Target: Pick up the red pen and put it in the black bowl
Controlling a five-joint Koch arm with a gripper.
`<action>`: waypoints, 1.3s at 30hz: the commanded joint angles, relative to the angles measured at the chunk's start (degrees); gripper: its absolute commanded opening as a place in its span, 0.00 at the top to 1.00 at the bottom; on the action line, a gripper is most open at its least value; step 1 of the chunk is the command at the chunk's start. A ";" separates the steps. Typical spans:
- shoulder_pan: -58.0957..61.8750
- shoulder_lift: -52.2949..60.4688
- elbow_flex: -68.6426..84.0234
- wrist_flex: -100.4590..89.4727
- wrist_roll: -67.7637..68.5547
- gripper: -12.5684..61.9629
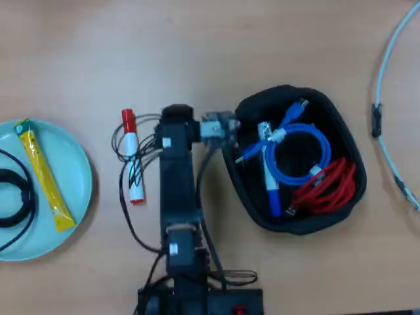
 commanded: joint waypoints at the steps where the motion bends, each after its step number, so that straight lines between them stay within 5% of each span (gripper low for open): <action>1: -2.64 -2.99 -7.47 5.98 -11.78 0.40; 12: -10.37 -3.78 -5.89 13.01 -47.20 0.41; 22: -24.43 -6.94 -4.04 12.92 -53.35 0.41; 39: -26.81 -11.43 0.18 12.92 -63.19 0.40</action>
